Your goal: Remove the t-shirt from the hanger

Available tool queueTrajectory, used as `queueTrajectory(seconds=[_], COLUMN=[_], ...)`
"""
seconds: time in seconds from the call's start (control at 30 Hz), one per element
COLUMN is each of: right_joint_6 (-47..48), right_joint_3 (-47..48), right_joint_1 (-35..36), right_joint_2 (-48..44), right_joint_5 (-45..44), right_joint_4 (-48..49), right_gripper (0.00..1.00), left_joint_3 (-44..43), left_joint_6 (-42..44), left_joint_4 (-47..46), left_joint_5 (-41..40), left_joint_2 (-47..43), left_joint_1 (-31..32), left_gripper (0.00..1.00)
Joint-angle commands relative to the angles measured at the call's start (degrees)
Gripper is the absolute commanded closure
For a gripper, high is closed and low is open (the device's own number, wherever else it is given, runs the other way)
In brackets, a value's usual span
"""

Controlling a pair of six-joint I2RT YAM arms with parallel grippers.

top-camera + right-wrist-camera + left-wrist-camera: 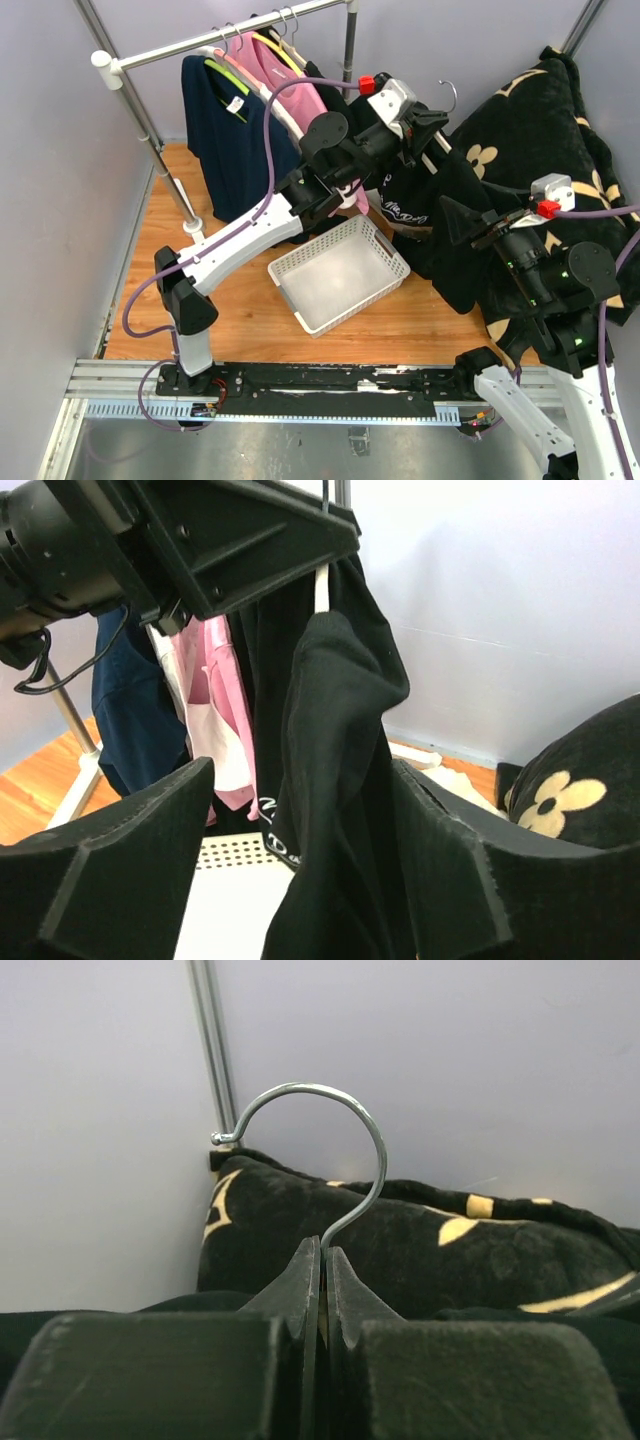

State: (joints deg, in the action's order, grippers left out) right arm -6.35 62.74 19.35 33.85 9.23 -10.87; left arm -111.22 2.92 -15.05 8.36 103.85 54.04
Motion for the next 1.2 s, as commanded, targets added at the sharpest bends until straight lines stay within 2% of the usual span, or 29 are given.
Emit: queueTrajectory(seconds=[0.0, 0.13, 0.27, 0.53, 0.67, 0.73, 0.77, 1.0, 1.07, 1.17], right_joint_6=[1.1, 1.4, 2.5, 4.1, 4.6, 4.7, 4.7, 4.3, 4.1, 2.8], right_joint_3=[1.1, 0.6, 1.4, 1.8, 1.6, 1.6, 1.4, 1.1, 0.7, -0.2], right_joint_1=[0.5, 0.5, 0.6, 0.5, 0.5, 0.5, 0.6, 0.5, 0.5, 0.6], right_joint_2=[-0.8, -2.2, -3.5, -6.0, -6.8, -6.8, -6.8, -6.4, -6.7, -7.9], right_joint_5=[-0.4, -0.9, -2.1, -4.1, -4.9, -4.9, -5.0, -6.5, -8.1, -14.5], right_joint_4=[-0.1, -0.6, -2.8, -6.8, -7.9, -8.2, -8.3, -8.4, -8.5, -9.8], right_gripper=[0.25, 0.19, 0.16, 0.16, 0.2, 0.26, 0.33, 0.85, 0.98, 0.99], left_joint_3=[-8.0, -15.9, -17.8, -19.3, -19.7, -19.7, -19.7, -19.2, -19.3, -19.7], left_joint_6=[0.8, 3.6, 4.1, 1.9, 2.7, 3.0, 2.9, 3.2, 3.1, 2.8], left_joint_4=[0.8, 6.5, 8.4, 9.2, 9.6, 9.7, 9.8, 9.9, 9.7, 9.5], left_joint_5=[-2.7, -2.6, -2.5, -1.8, -2.6, -2.7, -2.7, -3.3, -3.6, -3.9], left_joint_2=[1.1, 3.5, 3.8, 3.0, 2.4, 2.1, 2.1, 1.4, 1.4, 1.3], left_joint_1=[0.6, 0.5, -0.8, -3.8, -3.9, -4.0, -4.1, -4.4, -4.8, -5.9], left_gripper=[1.0, 0.99, 1.0, 0.99, 1.0, 1.0, 1.0, 0.99, 0.99, 0.99])
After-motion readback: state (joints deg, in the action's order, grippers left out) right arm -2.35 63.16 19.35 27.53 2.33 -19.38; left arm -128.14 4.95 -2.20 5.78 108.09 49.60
